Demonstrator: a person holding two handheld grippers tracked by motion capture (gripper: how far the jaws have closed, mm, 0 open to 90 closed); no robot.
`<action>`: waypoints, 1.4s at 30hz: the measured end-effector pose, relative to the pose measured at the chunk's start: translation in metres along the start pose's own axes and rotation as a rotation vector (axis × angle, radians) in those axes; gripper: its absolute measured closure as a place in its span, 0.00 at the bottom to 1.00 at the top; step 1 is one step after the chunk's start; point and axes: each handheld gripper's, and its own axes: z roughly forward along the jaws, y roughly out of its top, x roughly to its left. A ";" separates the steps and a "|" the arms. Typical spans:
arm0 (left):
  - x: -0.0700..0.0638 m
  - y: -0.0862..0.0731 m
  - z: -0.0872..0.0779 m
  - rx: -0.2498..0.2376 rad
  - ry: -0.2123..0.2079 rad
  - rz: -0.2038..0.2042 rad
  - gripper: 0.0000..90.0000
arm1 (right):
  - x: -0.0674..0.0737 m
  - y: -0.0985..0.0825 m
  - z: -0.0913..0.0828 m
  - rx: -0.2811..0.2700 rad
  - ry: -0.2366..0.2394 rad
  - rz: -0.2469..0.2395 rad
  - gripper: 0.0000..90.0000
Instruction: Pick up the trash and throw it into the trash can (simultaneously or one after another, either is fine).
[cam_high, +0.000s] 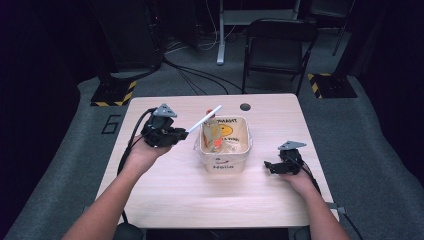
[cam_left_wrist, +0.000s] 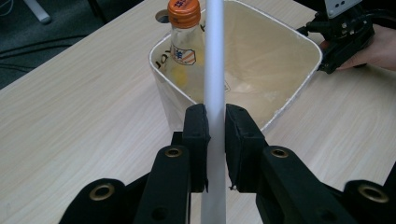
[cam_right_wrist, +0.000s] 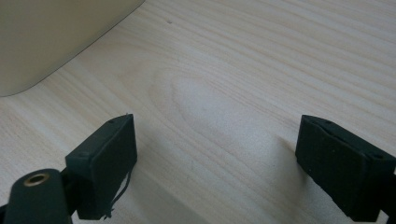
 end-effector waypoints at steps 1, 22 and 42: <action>0.000 0.001 0.001 -0.001 -0.004 0.003 0.88 | 0.000 0.000 0.000 0.000 0.000 -0.001 0.13; -0.013 0.009 0.048 0.048 -0.048 -0.005 0.88 | 0.000 0.000 0.000 -0.001 0.003 -0.004 0.13; -0.015 0.005 0.085 0.122 -0.063 -0.030 0.88 | 0.000 0.000 0.000 -0.001 0.003 -0.005 0.13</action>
